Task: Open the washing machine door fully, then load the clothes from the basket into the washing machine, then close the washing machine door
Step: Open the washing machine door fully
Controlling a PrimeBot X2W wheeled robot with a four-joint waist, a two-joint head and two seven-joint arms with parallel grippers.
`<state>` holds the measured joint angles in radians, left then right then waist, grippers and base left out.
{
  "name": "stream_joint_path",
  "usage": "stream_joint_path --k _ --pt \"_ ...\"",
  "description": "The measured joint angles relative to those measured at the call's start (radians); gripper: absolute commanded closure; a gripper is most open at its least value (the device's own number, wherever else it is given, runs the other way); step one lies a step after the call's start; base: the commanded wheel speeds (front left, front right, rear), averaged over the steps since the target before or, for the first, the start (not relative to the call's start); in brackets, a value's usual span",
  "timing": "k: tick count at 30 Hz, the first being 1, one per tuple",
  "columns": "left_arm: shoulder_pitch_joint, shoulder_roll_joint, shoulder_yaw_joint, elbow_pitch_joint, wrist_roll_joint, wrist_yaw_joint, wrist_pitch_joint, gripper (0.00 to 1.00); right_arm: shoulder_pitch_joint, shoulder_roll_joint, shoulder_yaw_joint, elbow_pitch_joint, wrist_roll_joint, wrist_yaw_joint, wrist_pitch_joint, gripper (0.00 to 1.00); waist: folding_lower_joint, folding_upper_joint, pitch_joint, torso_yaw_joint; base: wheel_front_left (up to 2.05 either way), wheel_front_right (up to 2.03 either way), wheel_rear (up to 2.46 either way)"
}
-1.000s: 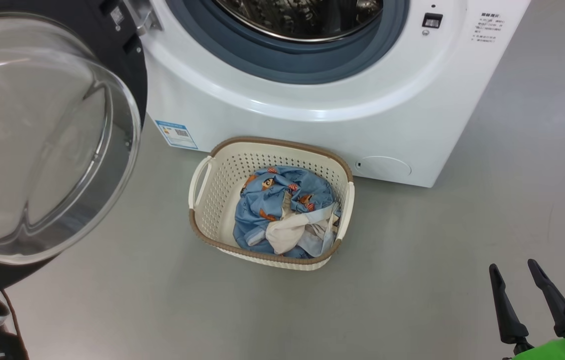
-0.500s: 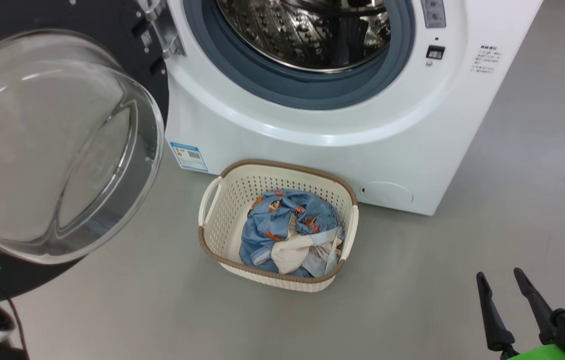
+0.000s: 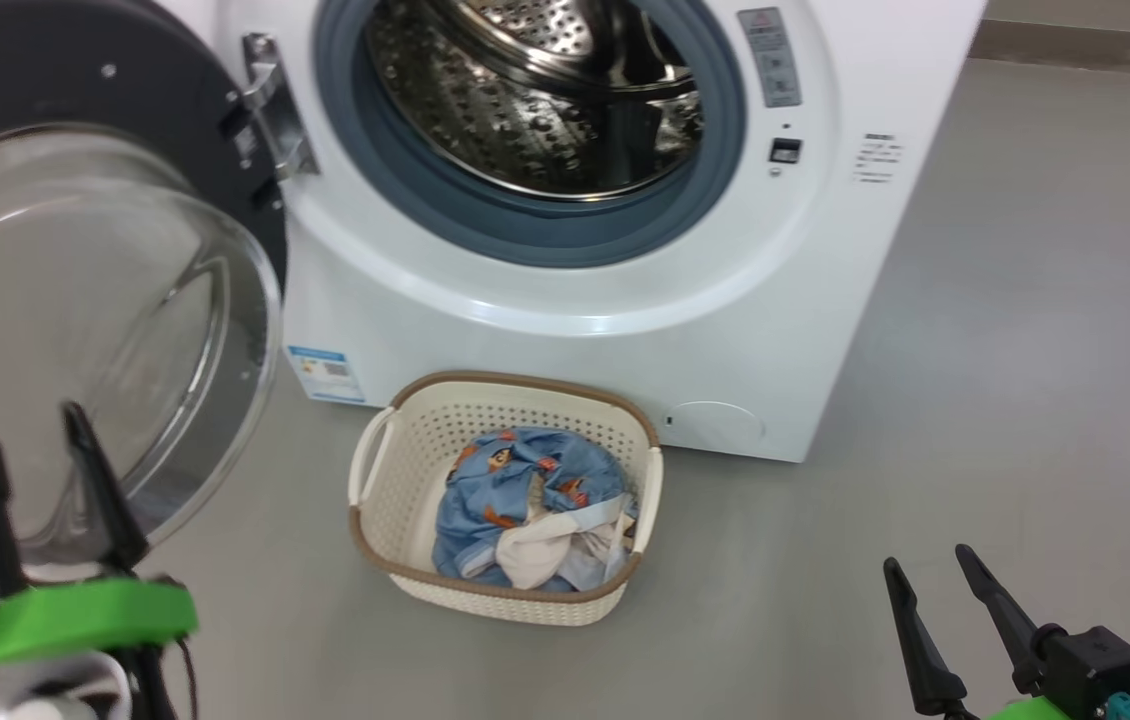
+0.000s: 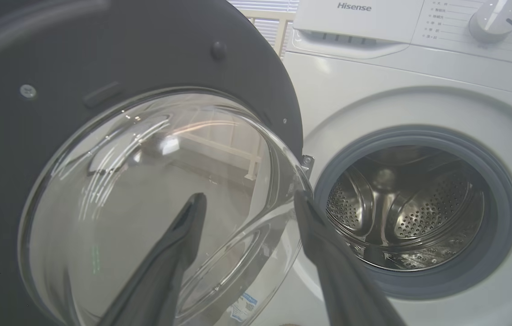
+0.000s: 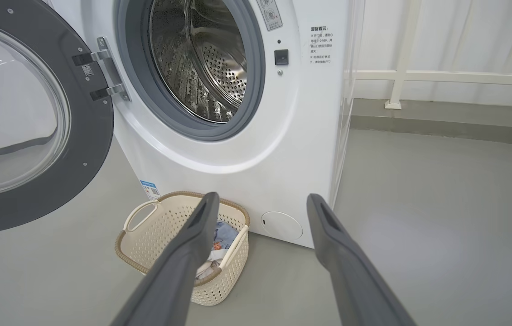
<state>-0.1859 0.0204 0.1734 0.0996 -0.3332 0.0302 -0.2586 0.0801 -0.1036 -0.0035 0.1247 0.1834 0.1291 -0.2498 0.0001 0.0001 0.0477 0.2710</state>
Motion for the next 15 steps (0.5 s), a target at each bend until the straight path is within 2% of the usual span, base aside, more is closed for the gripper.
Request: stream_joint_path --k 8,15 --pt "0.134 0.004 -0.075 -0.012 -0.047 -0.07 0.0 0.0 -0.01 0.0 0.016 -0.012 -0.006 0.0 0.0 0.0 0.0 0.0 -0.01 -0.098 0.0 0.0 0.0" --pt "0.228 0.012 -0.1 0.031 0.026 -0.08 0.0 0.0 -0.01 -0.001 0.009 -0.019 -0.006 0.0 0.0 0.0 0.0 0.0 -0.013 -0.189 0.0 0.0 0.0"
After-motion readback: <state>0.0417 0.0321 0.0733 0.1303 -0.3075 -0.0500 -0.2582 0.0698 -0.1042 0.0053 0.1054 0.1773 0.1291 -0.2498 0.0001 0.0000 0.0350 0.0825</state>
